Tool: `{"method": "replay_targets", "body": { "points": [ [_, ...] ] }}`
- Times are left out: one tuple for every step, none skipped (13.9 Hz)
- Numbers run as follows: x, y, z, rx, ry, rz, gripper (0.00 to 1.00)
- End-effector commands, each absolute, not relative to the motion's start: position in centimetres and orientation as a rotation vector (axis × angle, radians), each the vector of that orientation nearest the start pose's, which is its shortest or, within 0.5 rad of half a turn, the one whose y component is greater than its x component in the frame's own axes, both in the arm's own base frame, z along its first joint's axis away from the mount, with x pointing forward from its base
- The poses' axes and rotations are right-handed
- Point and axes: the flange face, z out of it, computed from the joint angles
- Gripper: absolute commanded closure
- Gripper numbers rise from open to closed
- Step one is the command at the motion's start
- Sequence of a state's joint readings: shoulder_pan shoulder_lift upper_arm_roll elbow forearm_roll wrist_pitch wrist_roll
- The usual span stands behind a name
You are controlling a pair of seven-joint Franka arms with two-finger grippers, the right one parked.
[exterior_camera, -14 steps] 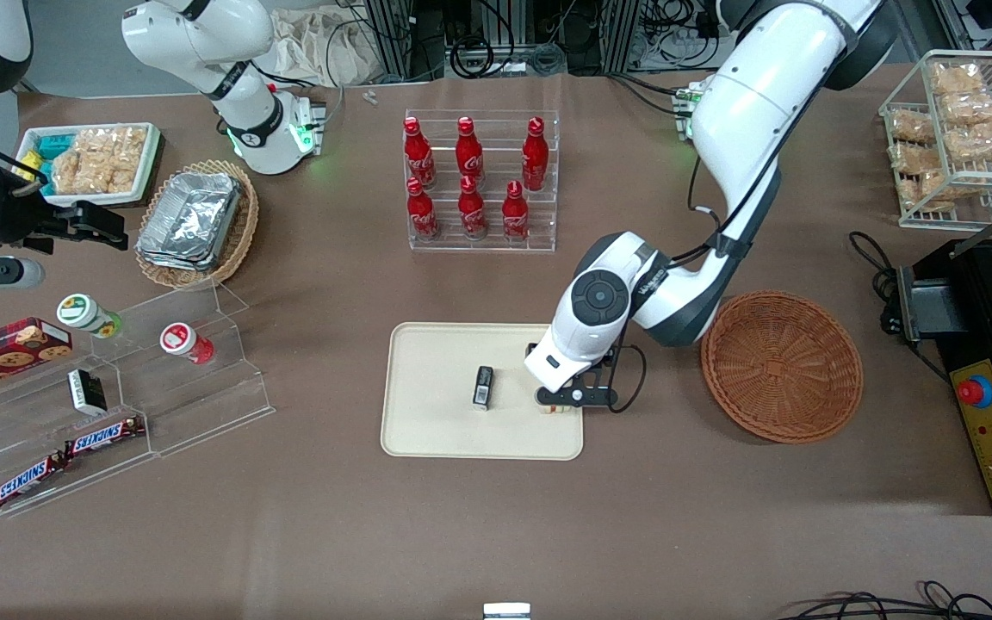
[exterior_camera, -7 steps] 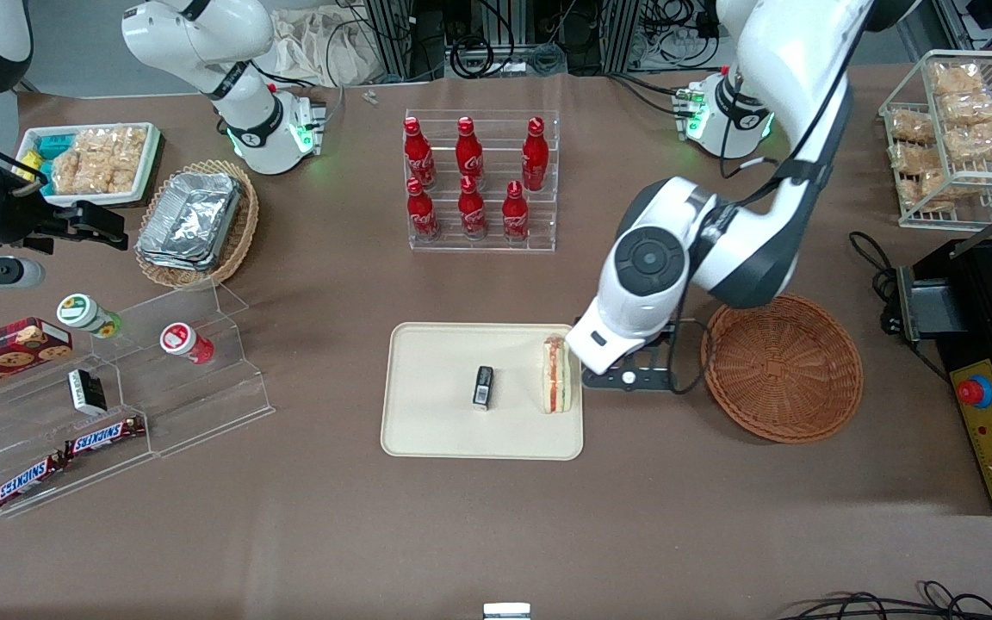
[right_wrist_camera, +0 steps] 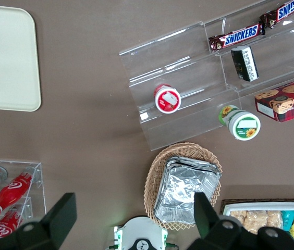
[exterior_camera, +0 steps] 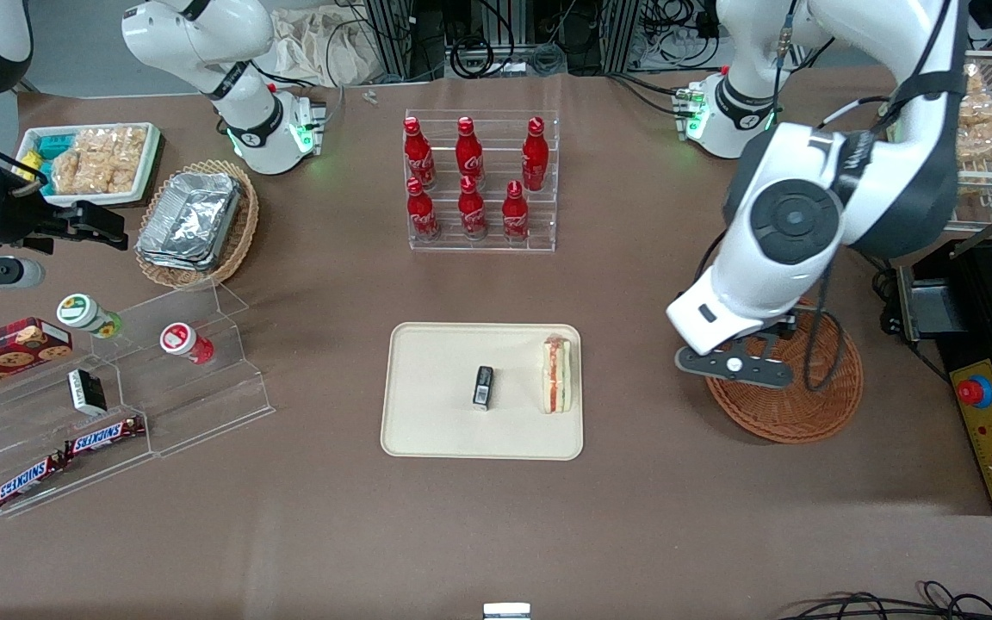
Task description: Place sandwich from basket to tray
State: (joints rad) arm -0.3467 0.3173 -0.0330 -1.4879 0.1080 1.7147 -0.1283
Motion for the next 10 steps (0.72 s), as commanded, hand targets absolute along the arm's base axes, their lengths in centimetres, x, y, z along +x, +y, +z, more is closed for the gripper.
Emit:
{"method": "replay_targets", "body": {
  "points": [
    [60.4, -21.5, 48.9, -3.056, 0.461, 0.145, 0.01],
    [60.7, -20.9, 49.4, -3.062, 0.488, 0.142, 0.01],
    [60.8, -20.5, 50.1, -3.061, 0.513, 0.153, 0.01],
    [60.9, -19.8, 50.8, -3.055, 0.526, 0.167, 0.01],
    [61.3, -18.4, 51.7, -3.053, 0.510, 0.168, 0.01],
    [61.6, -17.0, 52.1, -3.063, 0.468, 0.176, 0.00],
    [62.0, -15.1, 52.2, -3.076, 0.412, 0.195, 0.00],
    [62.4, -13.2, 52.7, -3.082, 0.354, 0.181, 0.00],
    [62.6, -12.1, 53.1, -3.079, 0.322, 0.171, 0.00],
    [62.7, -11.1, 53.2, -3.075, 0.296, 0.174, 0.00]
  ]
}}
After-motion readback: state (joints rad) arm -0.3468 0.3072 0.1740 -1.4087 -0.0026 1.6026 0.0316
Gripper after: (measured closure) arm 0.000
